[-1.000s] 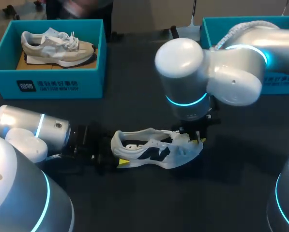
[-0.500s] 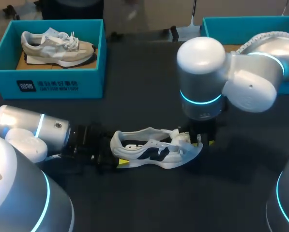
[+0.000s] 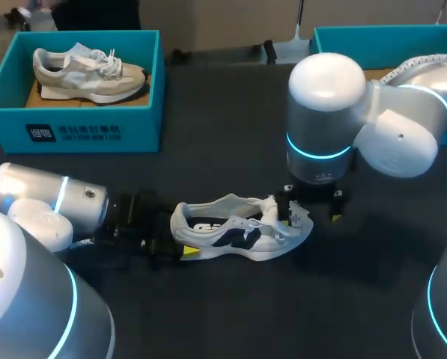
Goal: Take the shoe out of the shoebox, open the shoe tongue, remove and reinsert the insole, then place the shoe into the shoebox
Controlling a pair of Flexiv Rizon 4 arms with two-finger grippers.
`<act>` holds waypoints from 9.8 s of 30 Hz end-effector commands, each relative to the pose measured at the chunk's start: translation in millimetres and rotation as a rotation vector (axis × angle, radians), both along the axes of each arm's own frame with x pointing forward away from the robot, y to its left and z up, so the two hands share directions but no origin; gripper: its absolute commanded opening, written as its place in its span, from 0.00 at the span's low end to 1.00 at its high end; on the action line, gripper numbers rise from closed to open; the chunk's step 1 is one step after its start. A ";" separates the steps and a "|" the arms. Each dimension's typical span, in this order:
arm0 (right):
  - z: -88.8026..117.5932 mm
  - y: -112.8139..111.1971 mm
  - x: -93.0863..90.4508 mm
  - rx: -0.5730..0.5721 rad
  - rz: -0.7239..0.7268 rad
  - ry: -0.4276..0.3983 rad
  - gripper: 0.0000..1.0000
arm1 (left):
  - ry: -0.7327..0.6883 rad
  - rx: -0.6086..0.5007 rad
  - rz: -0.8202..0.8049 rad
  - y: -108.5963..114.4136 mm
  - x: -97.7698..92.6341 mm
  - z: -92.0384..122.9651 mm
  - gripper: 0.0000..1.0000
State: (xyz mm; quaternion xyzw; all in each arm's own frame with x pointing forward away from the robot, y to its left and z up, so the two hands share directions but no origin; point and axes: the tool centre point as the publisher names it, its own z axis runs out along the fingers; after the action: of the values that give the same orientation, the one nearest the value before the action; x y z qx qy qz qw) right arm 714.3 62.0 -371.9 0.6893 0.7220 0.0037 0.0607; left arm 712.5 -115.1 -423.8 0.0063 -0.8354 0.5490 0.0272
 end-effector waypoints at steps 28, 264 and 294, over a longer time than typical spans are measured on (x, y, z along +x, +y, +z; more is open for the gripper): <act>165.3 108.1 7.2 -0.192 0.871 -0.230 1.00 | -0.001 0.001 0.000 0.4 -0.4 0.2 0.00; 24.8 187.1 35.1 0.220 1.706 0.010 0.00 | -0.001 0.001 0.000 0.4 -0.4 0.2 0.00; 68.6 198.9 37.9 0.328 1.865 0.018 0.00 | -0.001 0.001 0.000 0.4 -0.4 0.2 0.00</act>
State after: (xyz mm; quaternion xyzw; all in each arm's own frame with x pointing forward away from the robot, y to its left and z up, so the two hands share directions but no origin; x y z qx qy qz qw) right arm 751.7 261.7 -308.9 -0.1654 0.9726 0.1476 -0.0703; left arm 712.7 -113.7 -423.2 0.0063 -0.8351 0.5494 0.0271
